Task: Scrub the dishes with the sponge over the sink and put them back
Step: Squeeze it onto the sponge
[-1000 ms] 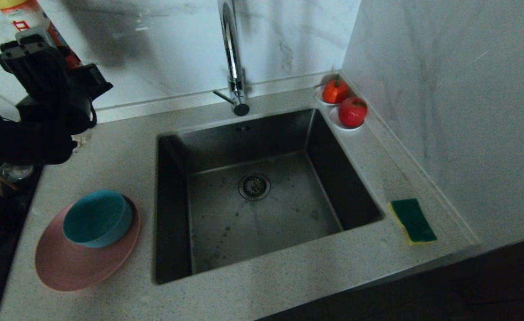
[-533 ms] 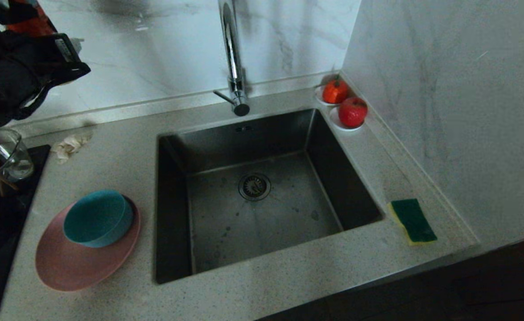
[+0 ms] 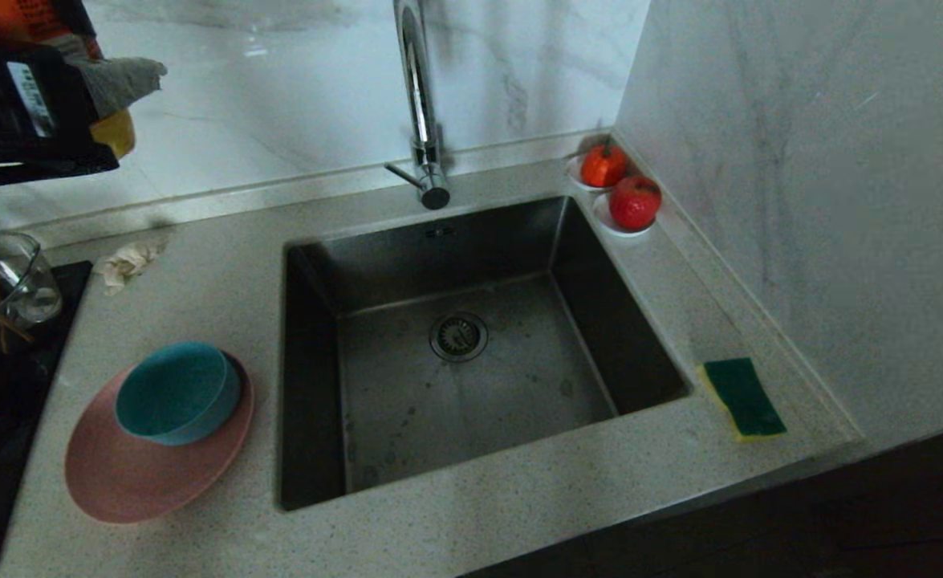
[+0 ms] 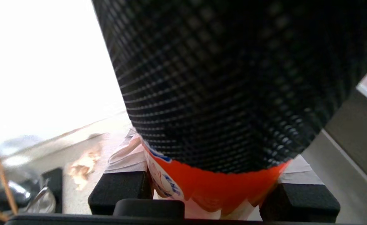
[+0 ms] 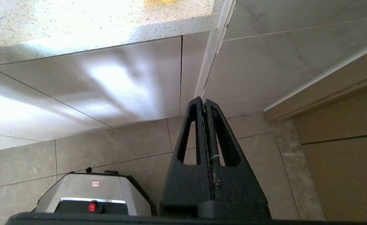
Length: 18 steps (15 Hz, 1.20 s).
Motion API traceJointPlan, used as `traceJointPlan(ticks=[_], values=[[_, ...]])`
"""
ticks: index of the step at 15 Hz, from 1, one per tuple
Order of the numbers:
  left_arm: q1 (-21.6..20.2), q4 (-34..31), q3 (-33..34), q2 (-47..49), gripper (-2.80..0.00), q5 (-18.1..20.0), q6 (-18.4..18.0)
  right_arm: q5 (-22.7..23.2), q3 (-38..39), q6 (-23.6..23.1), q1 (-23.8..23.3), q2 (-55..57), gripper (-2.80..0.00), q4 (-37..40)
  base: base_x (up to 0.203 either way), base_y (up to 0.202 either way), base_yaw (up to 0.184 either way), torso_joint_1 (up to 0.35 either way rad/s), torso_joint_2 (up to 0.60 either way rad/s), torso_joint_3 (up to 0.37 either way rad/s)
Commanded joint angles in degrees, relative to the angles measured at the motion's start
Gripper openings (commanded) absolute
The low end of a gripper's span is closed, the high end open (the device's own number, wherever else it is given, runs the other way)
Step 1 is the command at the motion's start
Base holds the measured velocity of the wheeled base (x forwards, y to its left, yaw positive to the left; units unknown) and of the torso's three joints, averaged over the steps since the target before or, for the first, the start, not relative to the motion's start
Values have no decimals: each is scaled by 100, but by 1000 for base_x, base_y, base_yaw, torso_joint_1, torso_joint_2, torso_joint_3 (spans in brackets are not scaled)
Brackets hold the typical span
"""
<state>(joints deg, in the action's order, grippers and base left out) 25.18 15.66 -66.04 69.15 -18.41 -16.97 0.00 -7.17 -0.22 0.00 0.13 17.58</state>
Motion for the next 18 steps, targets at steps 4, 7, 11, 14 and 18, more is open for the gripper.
traceJointPlan(ticks=[4, 7, 11, 14, 18], values=[[827, -650, 3, -559, -280, 10, -280, 0, -4, -4, 0, 4, -280, 9, 0, 0, 0, 0, 0, 0], [1270, -1060, -10, -526, -280, 258, -279, 0, -4, -4, 0, 4, -280, 9, 0, 0, 0, 0, 0, 0], [1522, -1245, -141, -172, -280, 399, -258, 0, -4, -4, 0, 4, -280, 9, 0, 0, 0, 0, 0, 0], [1723, -1293, -707, 206, -280, 400, -256, 0, -4, -4, 0, 4, -280, 9, 0, 0, 0, 0, 0, 0], [2044, -1840, -1481, 741, -280, 509, -258, 0, 0, -4, 0, 4, -280, 9, 0, 0, 0, 0, 0, 0]])
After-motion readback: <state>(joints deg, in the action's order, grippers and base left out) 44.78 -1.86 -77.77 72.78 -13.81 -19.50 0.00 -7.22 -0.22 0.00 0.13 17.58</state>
